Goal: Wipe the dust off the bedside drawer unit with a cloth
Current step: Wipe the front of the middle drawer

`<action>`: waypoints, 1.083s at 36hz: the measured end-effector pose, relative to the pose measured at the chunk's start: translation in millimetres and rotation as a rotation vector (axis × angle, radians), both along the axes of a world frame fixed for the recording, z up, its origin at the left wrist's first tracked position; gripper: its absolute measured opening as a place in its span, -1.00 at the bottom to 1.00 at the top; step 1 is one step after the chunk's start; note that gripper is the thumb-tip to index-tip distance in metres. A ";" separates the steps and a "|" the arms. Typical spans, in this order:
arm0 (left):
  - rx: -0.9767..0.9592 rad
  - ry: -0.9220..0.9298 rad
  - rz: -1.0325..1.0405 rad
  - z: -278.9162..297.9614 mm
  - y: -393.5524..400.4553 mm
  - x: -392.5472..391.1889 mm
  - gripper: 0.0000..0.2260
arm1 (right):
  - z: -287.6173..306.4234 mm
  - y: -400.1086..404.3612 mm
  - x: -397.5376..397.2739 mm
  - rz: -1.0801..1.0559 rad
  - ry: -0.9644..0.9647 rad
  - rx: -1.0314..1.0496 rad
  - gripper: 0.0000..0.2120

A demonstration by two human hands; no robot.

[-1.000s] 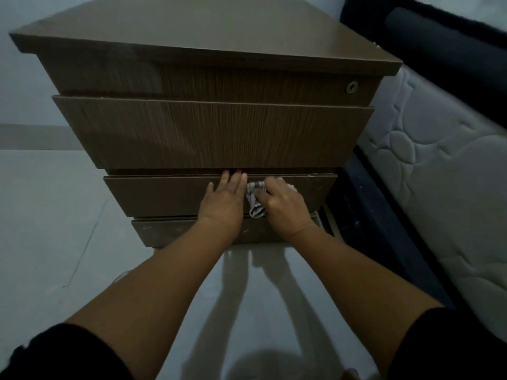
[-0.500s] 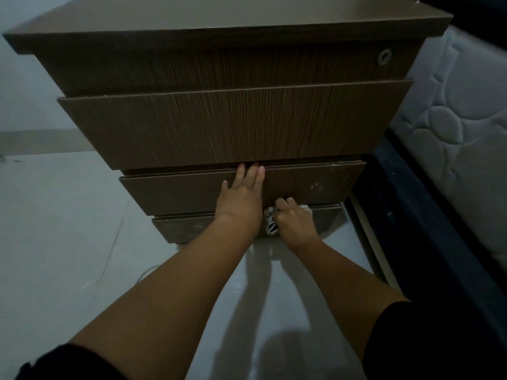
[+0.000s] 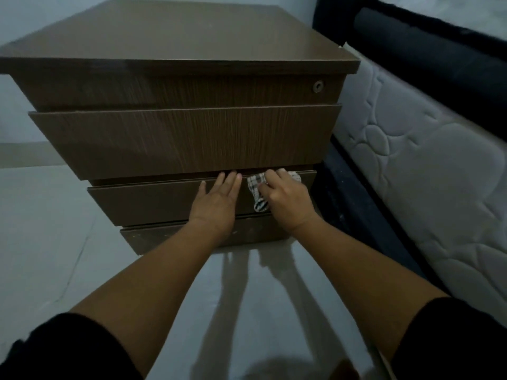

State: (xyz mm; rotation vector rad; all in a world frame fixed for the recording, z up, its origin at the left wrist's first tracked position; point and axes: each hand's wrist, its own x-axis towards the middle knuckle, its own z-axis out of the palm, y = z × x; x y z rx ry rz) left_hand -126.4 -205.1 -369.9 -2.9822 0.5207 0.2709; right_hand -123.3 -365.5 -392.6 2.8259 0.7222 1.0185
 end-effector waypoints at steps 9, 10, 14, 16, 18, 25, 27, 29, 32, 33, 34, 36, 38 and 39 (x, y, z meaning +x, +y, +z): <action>0.023 0.014 0.003 -5.0 -8.3 5.0 -0.28 | -46.7 -2.6 19.3 0.023 0.110 -0.020 -0.95; 0.024 0.011 0.000 -6.1 -7.6 6.5 -0.30 | -54.2 -1.9 20.5 0.022 0.106 -0.022 -0.95; 0.019 -0.007 -0.005 -10.9 -9.3 8.2 -0.36 | -77.8 1.5 21.4 0.003 0.090 -0.002 -0.72; 0.020 -0.007 -0.003 -12.8 -10.0 8.6 -0.37 | -89.8 3.4 22.1 -0.014 0.116 -0.009 -0.71; 0.014 -0.003 -0.003 -13.6 -9.8 9.2 -0.35 | -100.7 5.3 22.6 -0.040 0.171 -0.019 -0.73; 0.026 0.017 0.002 -14.4 -7.7 9.8 -0.31 | -104.0 13.1 21.2 -0.139 0.360 -0.009 -0.79; 0.031 0.027 0.015 -14.2 -8.1 9.8 -0.31 | -99.2 14.8 18.3 -0.153 0.358 -0.002 -0.76; 0.045 0.027 0.022 -11.2 -10.3 9.2 -0.30 | -88.8 14.2 13.0 -0.150 0.325 0.018 -0.75; 0.049 0.036 0.029 -5.1 -13.2 7.3 -0.29 | -67.8 11.0 3.1 -0.101 0.229 0.054 -0.76; 0.040 0.037 0.035 -3.5 -13.2 6.6 -0.28 | -59.2 9.7 -0.3 -0.087 0.192 0.058 -0.76; 0.032 0.032 0.035 -2.3 -13.8 6.1 -0.29 | -49.9 7.0 -2.7 -0.080 0.155 0.058 -0.76; 0.023 0.012 0.017 -1.6 -14.2 5.1 -0.31 | -31.7 2.2 -4.0 -0.076 0.087 0.057 -0.78; 0.008 -0.006 -0.019 -1.6 -19.2 3.3 -0.34 | -16.2 -4.2 -3.1 -0.088 0.033 0.057 -0.79; -0.004 -0.009 -0.030 -1.8 -22.7 3.0 -0.35 | -11.6 -7.4 -1.3 -0.097 0.017 0.057 -0.80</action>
